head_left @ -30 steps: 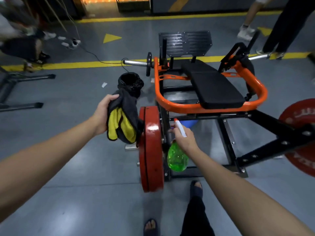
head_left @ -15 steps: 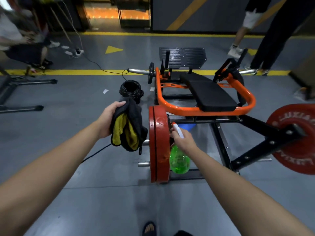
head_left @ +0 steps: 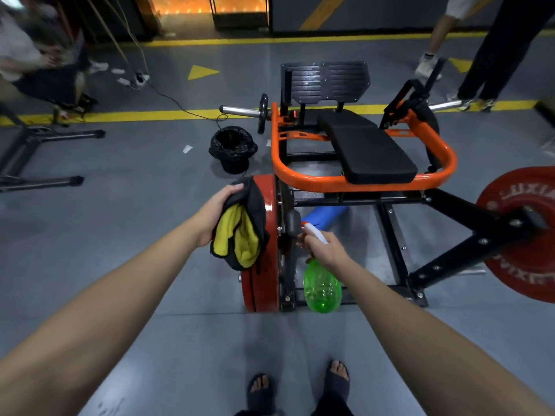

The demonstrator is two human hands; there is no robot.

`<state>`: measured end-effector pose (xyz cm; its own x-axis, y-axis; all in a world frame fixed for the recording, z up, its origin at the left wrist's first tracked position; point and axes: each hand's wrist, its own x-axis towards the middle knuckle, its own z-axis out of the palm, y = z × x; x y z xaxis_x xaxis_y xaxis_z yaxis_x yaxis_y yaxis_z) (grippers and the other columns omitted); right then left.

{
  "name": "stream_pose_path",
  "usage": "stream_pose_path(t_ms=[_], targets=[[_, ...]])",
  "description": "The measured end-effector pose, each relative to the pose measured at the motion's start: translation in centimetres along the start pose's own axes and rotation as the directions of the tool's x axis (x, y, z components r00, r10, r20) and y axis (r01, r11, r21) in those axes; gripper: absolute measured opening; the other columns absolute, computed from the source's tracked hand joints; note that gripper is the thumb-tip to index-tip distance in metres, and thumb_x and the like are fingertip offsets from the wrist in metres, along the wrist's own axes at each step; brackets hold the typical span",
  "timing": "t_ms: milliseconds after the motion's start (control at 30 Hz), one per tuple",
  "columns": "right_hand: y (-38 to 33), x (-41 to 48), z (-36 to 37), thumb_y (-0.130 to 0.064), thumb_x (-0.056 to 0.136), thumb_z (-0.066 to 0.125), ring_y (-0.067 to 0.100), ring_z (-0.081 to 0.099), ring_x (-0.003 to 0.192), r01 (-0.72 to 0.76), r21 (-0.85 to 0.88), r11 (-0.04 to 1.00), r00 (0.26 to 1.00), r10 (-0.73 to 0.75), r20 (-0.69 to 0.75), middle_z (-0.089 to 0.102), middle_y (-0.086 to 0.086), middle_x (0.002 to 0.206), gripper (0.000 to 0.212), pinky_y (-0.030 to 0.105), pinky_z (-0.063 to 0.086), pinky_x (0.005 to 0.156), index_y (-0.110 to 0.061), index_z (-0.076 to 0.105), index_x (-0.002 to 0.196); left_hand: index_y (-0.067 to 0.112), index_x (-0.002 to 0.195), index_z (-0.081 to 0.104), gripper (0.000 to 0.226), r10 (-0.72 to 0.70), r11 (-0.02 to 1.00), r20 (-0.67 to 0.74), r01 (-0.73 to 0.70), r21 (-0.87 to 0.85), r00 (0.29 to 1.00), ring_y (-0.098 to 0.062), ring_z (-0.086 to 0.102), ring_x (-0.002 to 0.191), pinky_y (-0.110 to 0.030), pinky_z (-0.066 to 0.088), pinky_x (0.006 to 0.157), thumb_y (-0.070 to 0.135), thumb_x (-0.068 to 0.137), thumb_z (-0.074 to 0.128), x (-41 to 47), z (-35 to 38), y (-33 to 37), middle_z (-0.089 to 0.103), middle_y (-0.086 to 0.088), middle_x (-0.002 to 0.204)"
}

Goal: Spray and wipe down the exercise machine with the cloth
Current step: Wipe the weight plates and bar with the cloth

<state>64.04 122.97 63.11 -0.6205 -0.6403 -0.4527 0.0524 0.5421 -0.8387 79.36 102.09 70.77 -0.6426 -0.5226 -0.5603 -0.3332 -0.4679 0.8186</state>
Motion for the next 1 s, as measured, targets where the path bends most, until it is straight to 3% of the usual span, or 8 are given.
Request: stream_pose_path(t_ms=[100, 233, 300, 467, 633, 700, 867, 1000], targets=[[0.7, 0.5, -2.4, -0.048, 0.056, 0.055, 0.013, 0.062, 0.083, -0.02, -0.012, 1.0, 0.995, 0.022, 0.096, 0.076, 0.005, 0.086, 0.033, 0.03, 0.046, 0.079, -0.026, 0.07, 0.077, 0.008, 0.121, 0.07, 0.069, 0.058, 0.996, -0.286, -0.037, 0.079, 0.956, -0.034, 0.072, 0.105, -0.049, 0.055, 0.099, 0.063, 0.079, 0.074, 2.6, 2.2, -1.4, 0.074, -0.015, 0.114], [2.0, 1.5, -4.3, -0.043, 0.071, 0.058, 0.012, 0.066, 0.08, -0.014, -0.044, 0.999, 0.984, 0.022, 0.178, 0.077, 0.012, 0.085, 0.029, 0.027, 0.045, 0.074, -0.016, 0.068, 0.065, 0.004, 0.128, 0.056, 0.076, 0.275, 0.916, -0.658, 0.018, 0.402, 0.702, -0.029, 0.062, 0.114, -0.036, 0.046, 0.088, 0.064, 0.084, 0.07, 4.5, 4.6, -2.5, 0.064, -0.009, 0.124], [2.9, 2.3, -5.1, -0.035, 0.09, 0.055, 0.016, 0.071, 0.076, -0.033, -0.012, 0.999, 0.984, 0.034, 0.173, 0.076, 0.014, 0.077, 0.039, 0.03, 0.051, 0.077, -0.014, 0.071, 0.061, 0.001, 0.134, 0.047, 0.078, 0.302, 0.878, -0.672, 0.076, 0.472, 0.676, -0.036, 0.058, 0.123, -0.04, 0.045, 0.093, 0.06, 0.088, 0.069, 5.2, 5.7, -2.8, 0.06, -0.016, 0.135], [4.0, 2.9, -6.5, -0.03, 0.087, 0.049, 0.017, 0.069, 0.073, -0.053, -0.092, 0.994, 0.982, 0.069, 0.178, 0.071, 0.007, 0.062, 0.039, 0.031, 0.052, 0.078, -0.008, 0.067, 0.06, -0.003, 0.134, 0.031, 0.08, 0.305, 0.775, -0.635, 0.203, 0.598, 0.71, -0.046, 0.055, 0.126, -0.046, 0.043, 0.094, 0.056, 0.093, 0.066, 6.1, 6.7, -3.0, 0.053, -0.028, 0.139], [6.9, 3.9, -6.7, -0.037, 0.084, 0.057, 0.022, 0.073, 0.082, -0.086, -0.199, 0.976, 0.95, 0.141, 0.279, 0.077, 0.007, 0.083, 0.036, 0.035, 0.057, 0.084, -0.011, 0.071, 0.063, -0.006, 0.151, 0.015, 0.102, 0.222, 0.825, -0.617, 0.192, 0.532, 0.755, -0.041, 0.046, 0.137, -0.046, 0.041, 0.108, 0.058, 0.091, 0.069, 6.5, 5.5, -2.9, 0.043, -0.024, 0.152], [8.7, 4.6, -6.3, -0.043, 0.07, 0.056, 0.027, 0.073, 0.09, -0.099, -0.247, 0.964, 0.939, 0.173, 0.296, 0.077, 0.009, 0.086, 0.034, 0.044, 0.058, 0.09, -0.011, 0.069, 0.067, -0.005, 0.147, 0.019, 0.096, 0.23, 0.827, -0.621, 0.186, 0.53, 0.75, -0.04, 0.048, 0.135, -0.045, 0.042, 0.105, 0.057, 0.092, 0.068, 6.5, 5.4, -3.5, 0.045, -0.023, 0.148], [8.0, 3.9, -5.8, -0.018, 0.078, 0.045, 0.033, 0.066, 0.089, -0.054, -0.349, 0.936, 0.942, 0.163, 0.293, 0.073, 0.012, 0.072, 0.016, 0.04, 0.056, 0.087, -0.014, 0.061, 0.078, 0.005, 0.124, 0.027, 0.07, 0.262, 0.831, -0.629, 0.16, 0.533, 0.732, -0.039, 0.053, 0.126, -0.044, 0.043, 0.098, 0.051, 0.093, 0.069, 6.5, 5.8, -4.2, 0.05, -0.018, 0.13], [8.5, 6.9, -5.6, -0.032, 0.067, 0.045, 0.038, 0.068, 0.091, -0.12, -0.267, 0.956, 0.967, 0.174, 0.187, 0.072, 0.015, 0.087, 0.02, 0.045, 0.058, 0.085, -0.024, 0.062, 0.072, 0.009, 0.115, 0.025, 0.064, 0.282, 0.835, -0.619, 0.13, 0.535, 0.733, -0.036, 0.054, 0.123, -0.042, 0.044, 0.093, 0.047, 0.093, 0.072, 6.9, 5.6, -4.2, 0.047, -0.012, 0.119]])
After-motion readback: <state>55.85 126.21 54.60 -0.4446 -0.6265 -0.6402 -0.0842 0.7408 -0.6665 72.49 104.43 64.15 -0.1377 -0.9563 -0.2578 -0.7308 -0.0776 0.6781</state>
